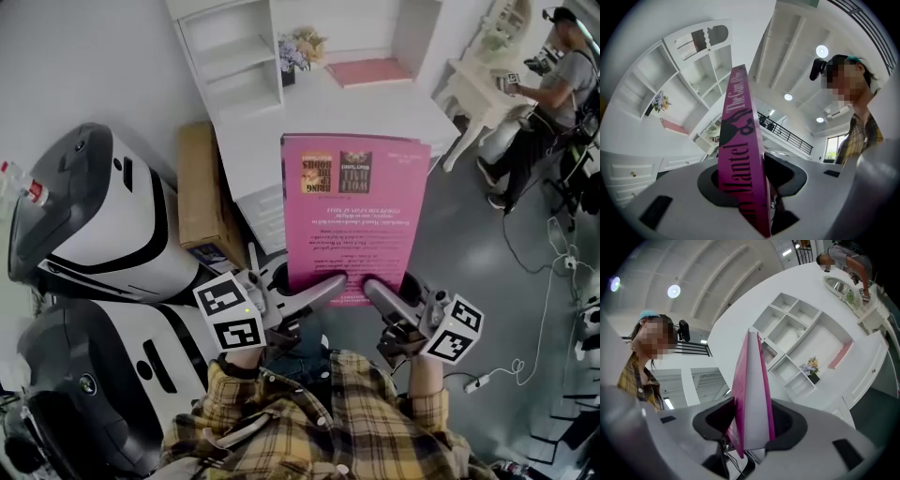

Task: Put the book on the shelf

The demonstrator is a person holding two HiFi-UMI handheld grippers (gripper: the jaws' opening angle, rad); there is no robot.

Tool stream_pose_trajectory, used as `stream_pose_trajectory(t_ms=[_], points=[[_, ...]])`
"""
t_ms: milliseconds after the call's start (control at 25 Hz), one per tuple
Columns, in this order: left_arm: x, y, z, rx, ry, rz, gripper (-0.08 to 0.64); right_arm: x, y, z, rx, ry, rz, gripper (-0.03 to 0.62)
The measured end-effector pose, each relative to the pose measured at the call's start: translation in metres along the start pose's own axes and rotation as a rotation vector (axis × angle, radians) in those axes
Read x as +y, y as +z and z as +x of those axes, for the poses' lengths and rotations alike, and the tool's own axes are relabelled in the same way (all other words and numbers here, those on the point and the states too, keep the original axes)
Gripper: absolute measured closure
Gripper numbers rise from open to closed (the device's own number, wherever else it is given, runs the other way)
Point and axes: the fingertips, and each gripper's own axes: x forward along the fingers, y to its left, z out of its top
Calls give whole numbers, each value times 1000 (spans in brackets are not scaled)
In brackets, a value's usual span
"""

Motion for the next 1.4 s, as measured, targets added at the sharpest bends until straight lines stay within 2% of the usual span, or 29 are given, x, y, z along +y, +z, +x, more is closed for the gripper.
stream_pose_trajectory(t_ms=[240, 680, 1160, 1400], points=[[0, -1, 0, -7, 10, -1, 379, -1, -1, 0, 3, 6, -1, 394], [2, 0, 0, -22, 64, 32, 379, -5, 0, 4, 11, 66, 4, 393], [3, 3, 1, -52, 36, 83, 379, -5, 4, 6, -11, 74, -62, 390], [0, 5, 0, -41, 46, 116, 379, -3, 4, 7, -29, 92, -64, 388]])
